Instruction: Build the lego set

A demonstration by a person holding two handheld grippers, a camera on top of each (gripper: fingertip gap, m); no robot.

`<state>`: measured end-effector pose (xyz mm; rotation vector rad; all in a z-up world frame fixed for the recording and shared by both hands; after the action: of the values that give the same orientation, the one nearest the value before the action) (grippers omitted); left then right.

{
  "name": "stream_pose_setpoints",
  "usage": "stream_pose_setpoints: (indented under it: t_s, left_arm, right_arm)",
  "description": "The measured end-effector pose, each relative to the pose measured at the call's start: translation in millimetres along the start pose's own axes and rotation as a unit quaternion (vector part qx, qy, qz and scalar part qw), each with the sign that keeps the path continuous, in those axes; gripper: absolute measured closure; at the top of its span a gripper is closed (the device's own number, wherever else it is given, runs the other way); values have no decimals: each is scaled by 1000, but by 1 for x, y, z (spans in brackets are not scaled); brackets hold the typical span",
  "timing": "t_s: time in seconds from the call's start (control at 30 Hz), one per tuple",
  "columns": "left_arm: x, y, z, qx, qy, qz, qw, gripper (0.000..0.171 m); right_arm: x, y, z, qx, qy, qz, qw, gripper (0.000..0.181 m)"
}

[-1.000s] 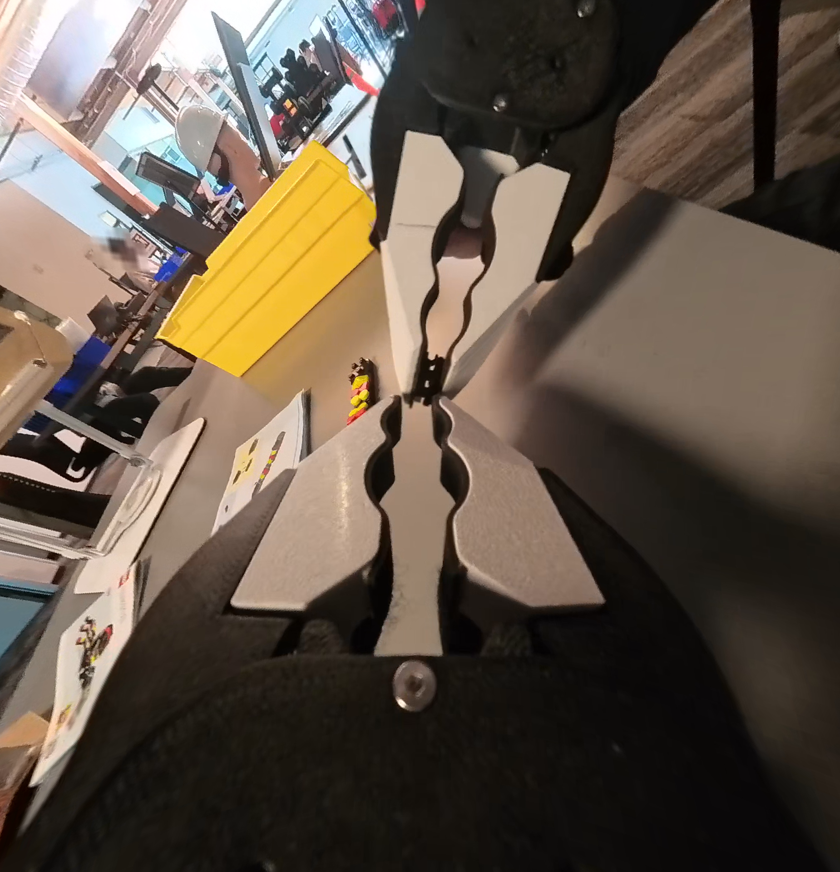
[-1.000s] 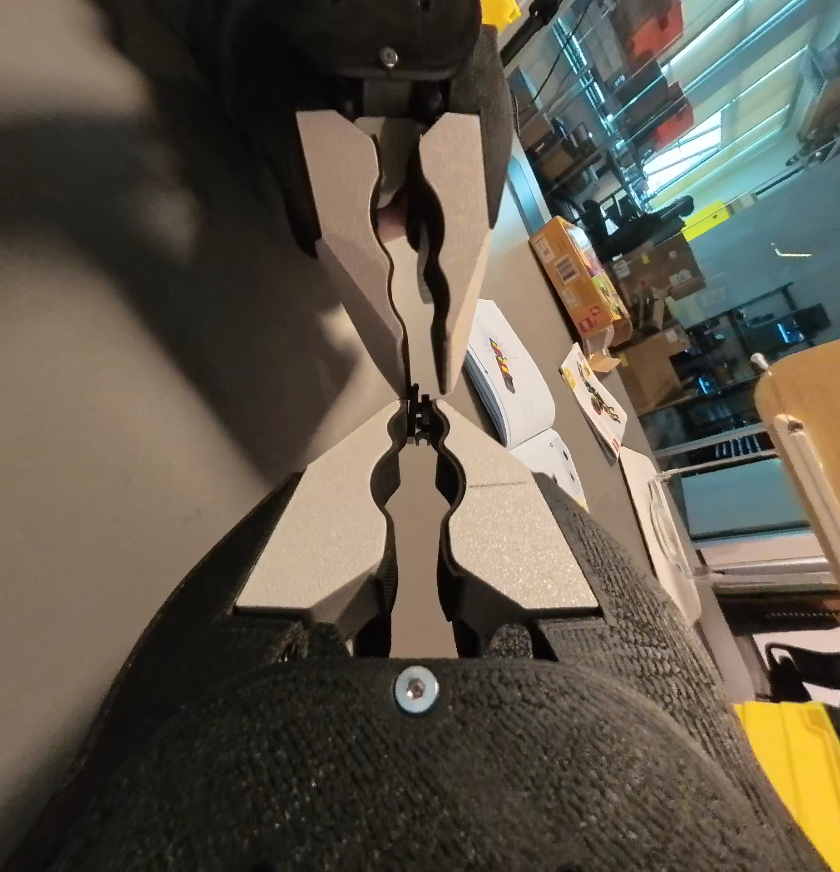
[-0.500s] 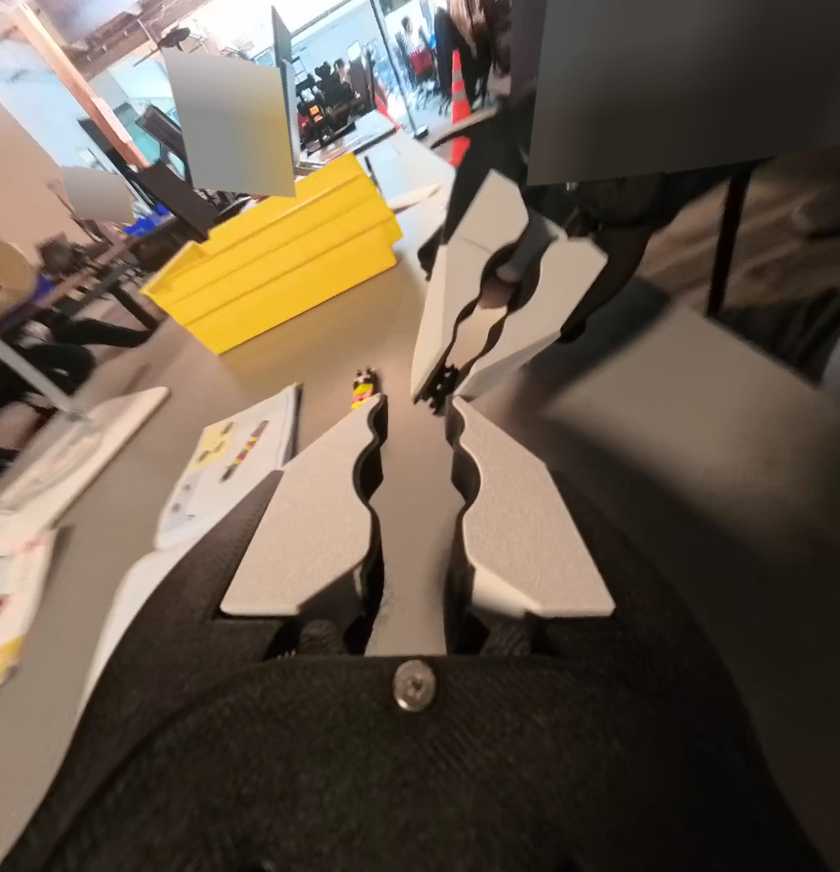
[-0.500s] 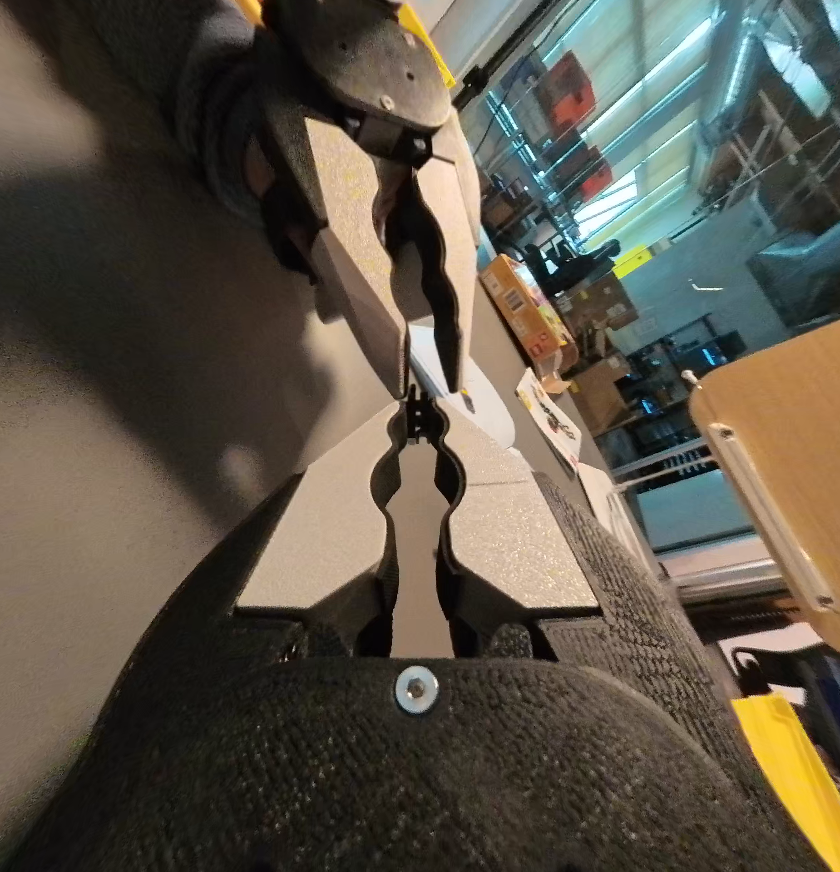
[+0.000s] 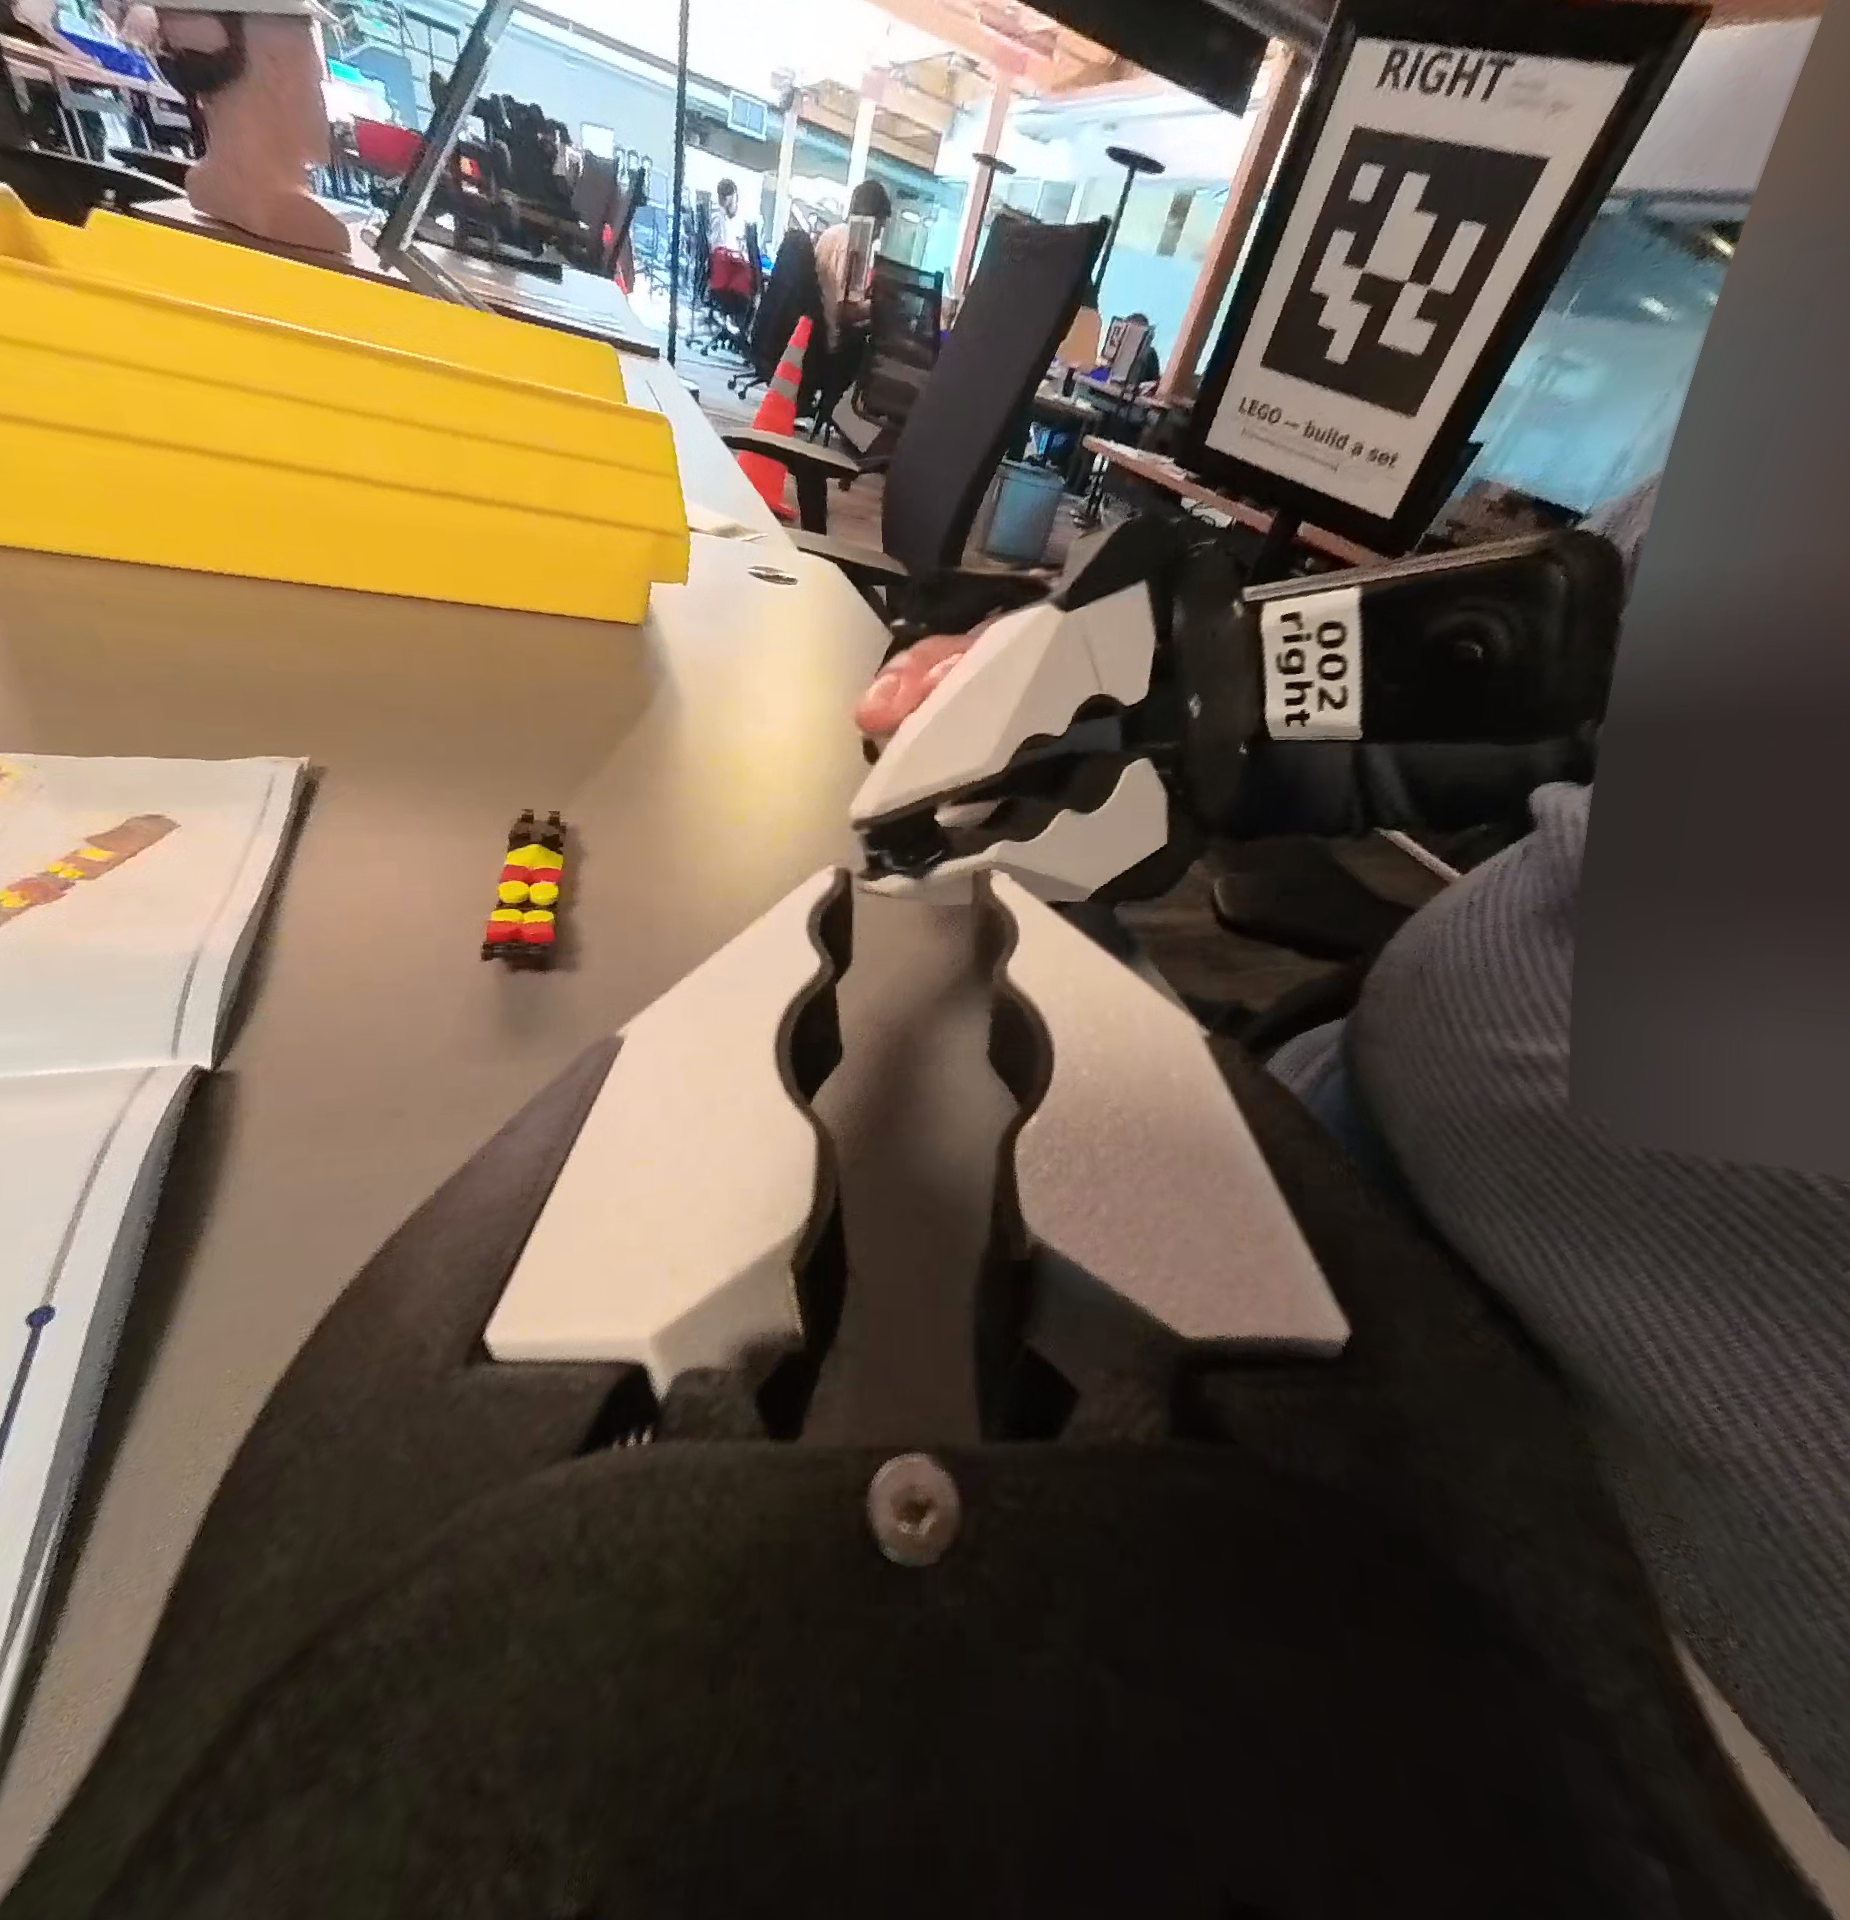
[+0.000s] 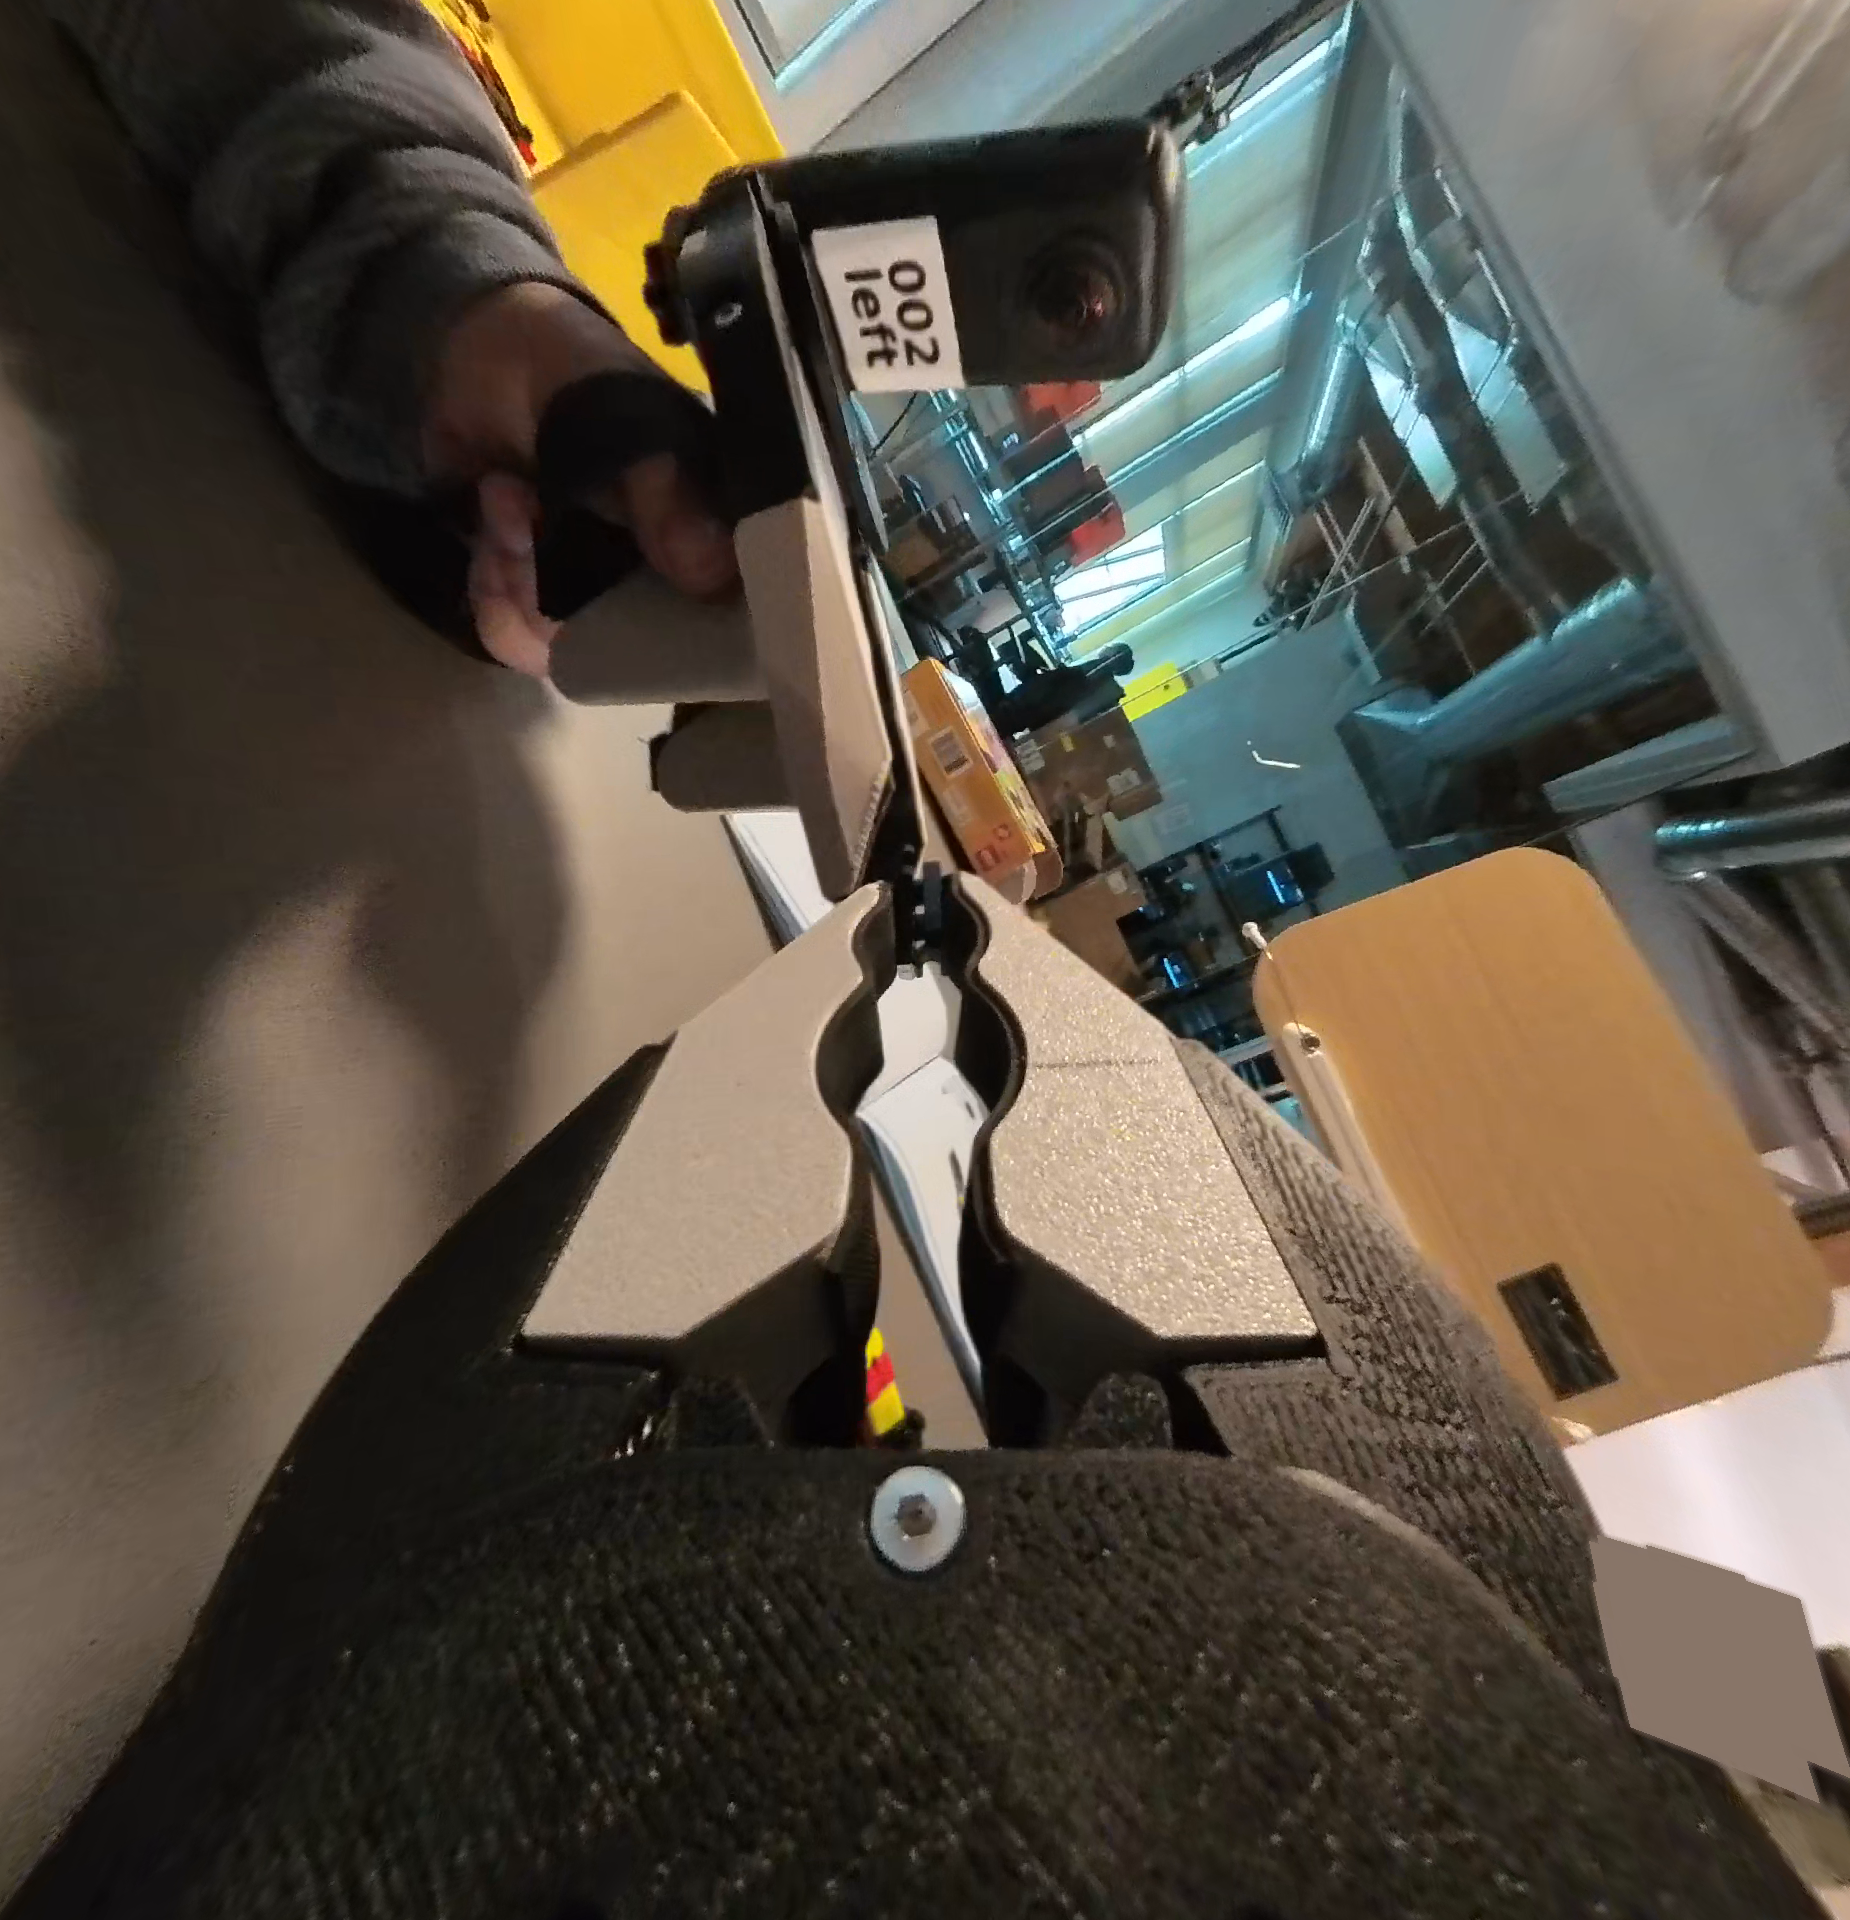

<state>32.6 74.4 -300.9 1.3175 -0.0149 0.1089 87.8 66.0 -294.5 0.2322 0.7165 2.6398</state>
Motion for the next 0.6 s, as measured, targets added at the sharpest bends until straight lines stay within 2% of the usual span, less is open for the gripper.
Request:
stream_pose_setpoints:
  t_s: [0.23, 0.33, 0.6]
  left_arm:
    - [-1, 5, 1, 43, 42, 25, 998, 151]
    - [-6, 12, -3, 51, 62, 54, 995, 154]
    - [-4, 6, -6, 12, 39, 32, 999, 152]
  right_arm:
    - [2, -1, 7, -32, -11, -8, 999, 175]
    - [2, -2, 7, -54, -3, -17, 998, 175]
    - [0, -5, 1, -77, 16, -23, 997, 175]
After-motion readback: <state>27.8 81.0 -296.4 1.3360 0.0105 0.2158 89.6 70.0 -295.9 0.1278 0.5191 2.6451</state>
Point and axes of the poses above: each gripper's, where its closed fingertips meet, x out along the fingers, y out of its top, z = x × y across the jaws, the point moved 4 cm from there along -x, back along the fingers, and after that the axes turned 10 degrees about z, right-handed, at the moved point
